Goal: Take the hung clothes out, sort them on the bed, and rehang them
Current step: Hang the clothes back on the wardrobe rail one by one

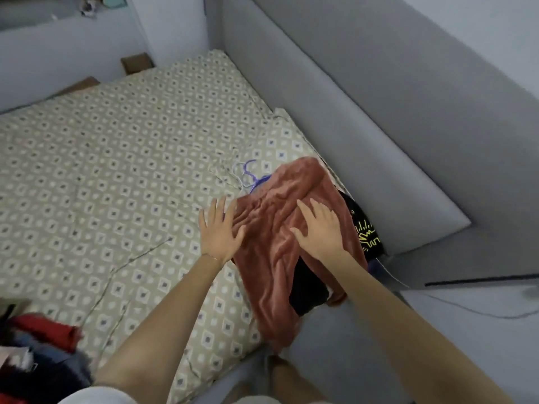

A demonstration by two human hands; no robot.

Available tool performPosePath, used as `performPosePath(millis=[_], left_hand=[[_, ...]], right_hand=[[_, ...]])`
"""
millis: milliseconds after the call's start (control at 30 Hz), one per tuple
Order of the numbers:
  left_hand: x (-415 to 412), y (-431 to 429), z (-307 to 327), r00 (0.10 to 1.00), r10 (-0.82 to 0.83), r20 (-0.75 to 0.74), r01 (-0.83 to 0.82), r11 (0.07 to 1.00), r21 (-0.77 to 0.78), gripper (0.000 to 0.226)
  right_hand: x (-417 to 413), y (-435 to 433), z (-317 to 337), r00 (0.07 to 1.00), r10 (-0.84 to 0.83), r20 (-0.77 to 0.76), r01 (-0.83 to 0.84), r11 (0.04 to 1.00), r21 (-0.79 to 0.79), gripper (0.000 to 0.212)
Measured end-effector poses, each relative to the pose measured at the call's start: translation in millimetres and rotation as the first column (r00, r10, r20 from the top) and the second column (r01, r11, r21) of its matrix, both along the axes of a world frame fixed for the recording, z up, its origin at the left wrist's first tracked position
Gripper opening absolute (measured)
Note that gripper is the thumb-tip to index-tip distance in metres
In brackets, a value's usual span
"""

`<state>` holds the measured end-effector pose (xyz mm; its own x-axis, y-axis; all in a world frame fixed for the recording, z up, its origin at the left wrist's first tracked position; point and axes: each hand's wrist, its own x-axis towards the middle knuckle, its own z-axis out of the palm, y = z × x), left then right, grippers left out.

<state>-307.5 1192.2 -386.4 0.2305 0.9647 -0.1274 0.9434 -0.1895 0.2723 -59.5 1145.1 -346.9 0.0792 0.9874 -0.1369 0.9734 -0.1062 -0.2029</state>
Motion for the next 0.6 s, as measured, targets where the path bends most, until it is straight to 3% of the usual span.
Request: performPosePath(millis=[233, 600], left_hand=[[7.3, 56.5, -51.8, 0.987, 0.119, -0.105, -0.131, 0.984, -0.119, 0.072], [23.9, 116.2, -167.2, 0.978, 0.203, -0.046, -0.208, 0.947, -0.243, 0.072]], right_hand=[[5.0, 85.6, -45.0, 0.998, 0.063, 0.025, -0.062, 0.997, -0.040, 0.066], [8.7, 187.9, -159.9, 0.990, 0.104, 0.091, -0.098, 0.993, -0.066, 0.064]])
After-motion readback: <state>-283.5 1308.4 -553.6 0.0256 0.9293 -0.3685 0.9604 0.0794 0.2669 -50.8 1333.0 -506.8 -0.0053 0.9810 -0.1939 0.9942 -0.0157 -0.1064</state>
